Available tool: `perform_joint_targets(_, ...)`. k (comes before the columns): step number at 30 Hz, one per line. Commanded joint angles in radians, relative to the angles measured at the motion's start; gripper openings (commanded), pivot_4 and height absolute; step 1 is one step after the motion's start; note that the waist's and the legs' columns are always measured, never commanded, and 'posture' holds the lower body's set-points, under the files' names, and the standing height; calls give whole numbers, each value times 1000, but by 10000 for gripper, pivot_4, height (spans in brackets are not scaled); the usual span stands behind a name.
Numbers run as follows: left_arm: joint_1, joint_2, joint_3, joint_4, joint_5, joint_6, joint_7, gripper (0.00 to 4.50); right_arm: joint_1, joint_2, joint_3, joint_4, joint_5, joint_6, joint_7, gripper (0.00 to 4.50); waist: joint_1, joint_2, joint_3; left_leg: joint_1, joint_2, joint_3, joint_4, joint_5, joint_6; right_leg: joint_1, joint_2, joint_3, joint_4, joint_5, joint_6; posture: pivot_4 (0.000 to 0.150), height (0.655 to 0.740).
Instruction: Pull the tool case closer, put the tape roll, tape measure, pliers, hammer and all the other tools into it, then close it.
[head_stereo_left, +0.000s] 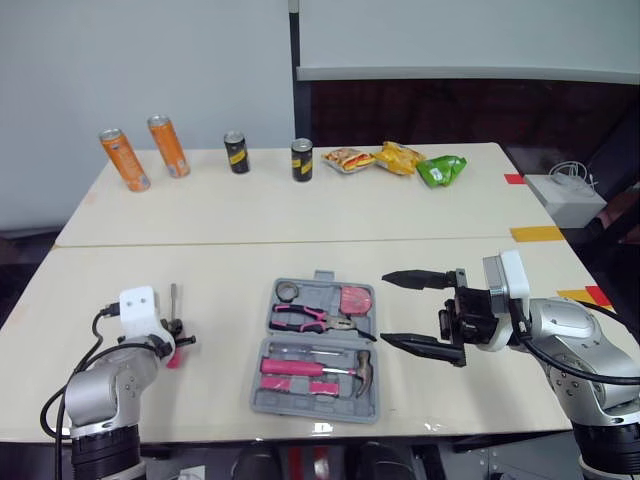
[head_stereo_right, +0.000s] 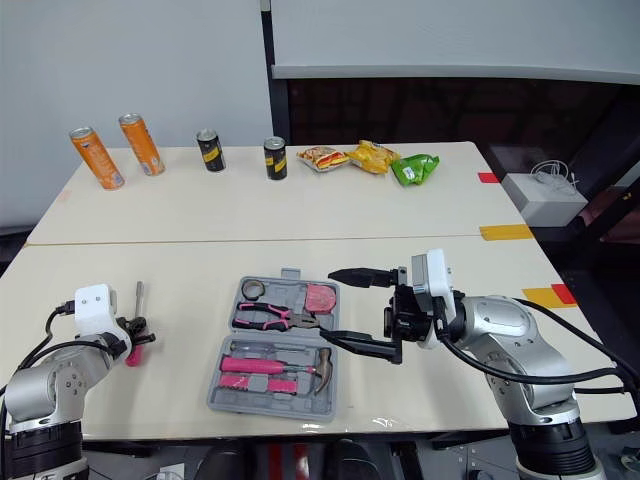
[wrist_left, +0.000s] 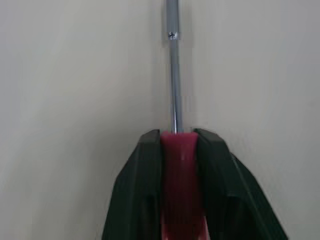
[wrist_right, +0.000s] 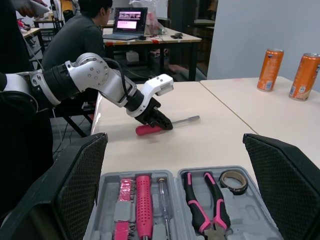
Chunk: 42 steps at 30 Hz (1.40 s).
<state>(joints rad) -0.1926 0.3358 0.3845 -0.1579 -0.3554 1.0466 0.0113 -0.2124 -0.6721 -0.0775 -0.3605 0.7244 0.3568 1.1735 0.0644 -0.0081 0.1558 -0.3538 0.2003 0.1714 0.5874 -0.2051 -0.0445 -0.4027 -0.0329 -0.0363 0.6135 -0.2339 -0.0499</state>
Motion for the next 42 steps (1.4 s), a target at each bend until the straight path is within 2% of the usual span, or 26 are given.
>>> perform_joint_targets(1,18,3,9,-15,2,-10,-20,4751,1,6,-18,-24,6,-22,-2,45000,0,0,0,0,0,0,0,0,0,0,0,0,0,0,0,1500,7400)
perform_joint_targets(3,34,15,15,-43,-5,-25,-43,4751,2,7,-18,-22,5,-24,-2,45000,-1,0,0,0,0,0,0,0,0,0,0,0,0,0,0,1500,7400)
perform_joint_targets(7,77,94,19,-159,-77,-54,-201,4751,7,4,-26,-23,6,-26,-2,45000,-3,-1,0,-1,0,0,-1,0,0,-4,0,0,-1,0,0,1500,7400)
perform_joint_targets(13,150,362,-1,-283,-257,-97,-648,4751,23,-29,-48,-29,6,-23,12,45000,2,0,1,-6,0,-1,-1,0,0,-9,0,-1,0,0,0,1500,7400)
perform_joint_targets(17,162,569,-102,-299,-278,-199,-953,4751,51,-76,-77,-38,12,-22,41,45000,11,3,3,-4,0,2,-2,0,0,-9,0,0,-1,0,0,1500,7400)
perform_joint_targets(22,91,707,-290,-309,-222,-320,-1175,4751,121,-159,-136,-59,13,-23,103,45000,14,6,5,1,-2,6,-6,0,0,-8,-2,4,0,0,1,1500,7400)
perform_joint_targets(27,5,726,-448,-341,-159,-363,-1216,4751,185,-249,-214,-52,17,-20,169,45000,7,7,5,1,-2,8,-8,0,0,-8,-2,5,0,0,1,1500,7400)
perform_joint_targets(31,-112,714,-591,-401,-129,-290,-1210,4751,230,-306,-287,-43,32,-1,213,45000,11,7,5,1,-2,8,-8,0,0,-7,-2,5,2,0,1,1500,7400)
perform_joint_targets(34,-199,705,-714,-441,-58,-240,-1189,4751,261,-329,-322,-43,32,8,234,45000,12,7,5,1,-2,8,-7,0,0,-6,-2,6,2,0,1,1500,7400)
perform_joint_targets(42,-401,561,-999,-438,48,-37,-1113,4751,308,-353,-355,-27,12,9,274,45000,10,8,5,1,-2,7,-2,1,0,-6,-2,6,8,0,1,1500,7400)
